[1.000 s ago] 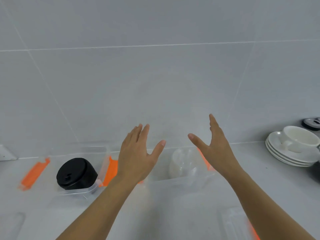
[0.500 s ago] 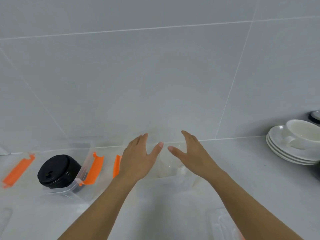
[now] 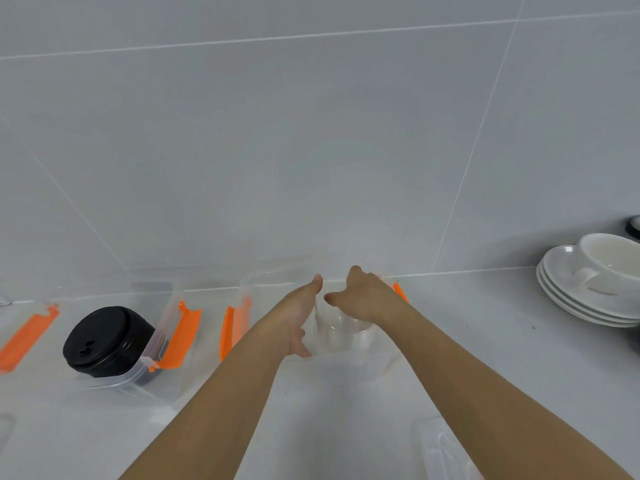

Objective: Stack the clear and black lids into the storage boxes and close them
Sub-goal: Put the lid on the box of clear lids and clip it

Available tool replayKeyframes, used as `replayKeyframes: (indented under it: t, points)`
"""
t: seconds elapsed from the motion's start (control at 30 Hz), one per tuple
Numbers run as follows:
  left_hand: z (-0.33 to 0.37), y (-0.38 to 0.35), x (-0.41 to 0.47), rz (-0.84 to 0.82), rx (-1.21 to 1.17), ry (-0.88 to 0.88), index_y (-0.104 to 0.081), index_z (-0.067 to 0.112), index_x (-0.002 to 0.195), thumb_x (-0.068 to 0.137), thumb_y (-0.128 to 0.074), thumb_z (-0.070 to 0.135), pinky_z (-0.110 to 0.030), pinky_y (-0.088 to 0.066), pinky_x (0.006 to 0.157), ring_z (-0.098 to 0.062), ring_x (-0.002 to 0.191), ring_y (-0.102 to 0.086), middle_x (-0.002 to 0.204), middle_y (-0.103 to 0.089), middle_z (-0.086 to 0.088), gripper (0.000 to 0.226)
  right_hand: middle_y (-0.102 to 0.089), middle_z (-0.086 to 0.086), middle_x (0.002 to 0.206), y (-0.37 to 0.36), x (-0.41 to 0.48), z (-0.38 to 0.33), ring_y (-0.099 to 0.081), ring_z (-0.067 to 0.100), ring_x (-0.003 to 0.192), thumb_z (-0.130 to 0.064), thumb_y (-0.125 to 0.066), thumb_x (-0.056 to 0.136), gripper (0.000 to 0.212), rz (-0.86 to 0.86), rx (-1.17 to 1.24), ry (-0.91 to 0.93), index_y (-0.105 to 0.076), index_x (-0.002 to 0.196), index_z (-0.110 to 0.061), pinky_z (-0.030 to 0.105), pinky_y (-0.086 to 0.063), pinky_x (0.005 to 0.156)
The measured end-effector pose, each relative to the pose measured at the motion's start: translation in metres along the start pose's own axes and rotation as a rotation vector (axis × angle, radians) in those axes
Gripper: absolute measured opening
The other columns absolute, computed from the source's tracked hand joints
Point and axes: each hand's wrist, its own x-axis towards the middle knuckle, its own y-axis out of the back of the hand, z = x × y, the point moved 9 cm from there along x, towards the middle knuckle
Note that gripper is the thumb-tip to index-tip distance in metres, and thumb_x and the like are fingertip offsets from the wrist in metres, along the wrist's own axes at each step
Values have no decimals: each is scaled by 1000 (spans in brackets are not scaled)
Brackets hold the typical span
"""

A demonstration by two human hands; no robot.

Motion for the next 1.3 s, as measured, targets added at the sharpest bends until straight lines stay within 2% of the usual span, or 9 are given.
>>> replayKeyframes:
  t: [0.23, 0.33, 0.4, 0.6, 0.7, 0.87, 1.03, 1.2, 1.3]
  points:
    - [-11, -11, 6, -47, -41, 59, -38, 14, 139, 85, -59, 46, -39, -41, 81, -32, 136, -34, 153, -28, -12, 67, -50, 16, 122, -11, 4, 0, -52, 31, 109, -24, -46, 91, 40, -2, -7, 35, -37, 124, -4, 30, -35, 72]
    - [-13, -19, 8, -120, -22, 41, -56, 7, 109, 89, -57, 24, -26, -52, 55, -24, 76, -68, 117, -57, -14, 27, -47, 16, 124, -10, 1, 1, -49, 31, 111, -10, -42, 89, 41, 6, -10, 47, -35, 129, -4, 29, -38, 75]
    - [-12, -18, 11, -115, -3, 4, -57, 5, 98, 90, -52, 15, -23, -45, 40, -20, 51, -57, 83, -55, -9, 13, -47, 16, 119, -9, 0, 0, -49, 29, 101, -7, -45, 87, 36, 7, -17, 51, -37, 122, -4, 27, -38, 69]
    - [-14, -16, 14, -91, -67, 23, -56, 2, 97, 90, -46, 7, -34, -47, 57, -25, 68, -52, 88, -53, -12, 13, -42, 1, 72, -18, 5, 13, -46, 14, 65, -14, -57, 86, 29, -104, 195, -90, -45, 110, -4, 21, -34, 53]
    - [-17, -14, 15, -91, -140, 46, -53, 1, 109, 86, -51, 14, -36, -47, 65, -27, 80, -54, 96, -53, -14, 26, -51, 5, 99, -24, 4, 20, -51, 24, 96, -19, -57, 87, 39, -158, 400, -166, -45, 121, -4, 32, -42, 78]
    - [-19, -15, 15, -128, -265, 71, -53, 7, 122, 79, -64, 37, -39, -50, 73, -28, 99, -56, 109, -52, -13, 54, -36, 14, 144, -34, 7, 29, -36, 36, 129, -39, -53, 90, 55, -191, 636, -261, -37, 134, -10, 44, -39, 89]
    - [-20, -1, 22, -28, -318, 109, -46, 9, 126, 75, -62, 50, -48, -40, 103, -30, 117, -49, 124, -49, -12, 68, -29, 10, 150, -44, 7, 35, -29, 33, 136, -47, -55, 86, 60, -236, 812, -317, -37, 136, -19, 48, -30, 104]
    - [-21, -2, 21, -50, -372, 133, -52, 6, 120, 79, -60, 44, -47, -47, 93, -30, 100, -56, 110, -57, -12, 56, -39, 17, 143, -47, 12, 38, -40, 33, 127, -18, -50, 93, 33, -233, 850, -353, -48, 124, -6, 53, -33, 103]
    - [-20, 0, 22, -40, -298, 102, -47, 6, 129, 78, -63, 28, -49, -41, 102, -30, 115, -51, 129, -50, -10, 58, -48, 19, 131, -48, 16, 40, -49, 37, 115, -1, -43, 92, 19, -221, 887, -359, -51, 110, 1, 59, -36, 96]
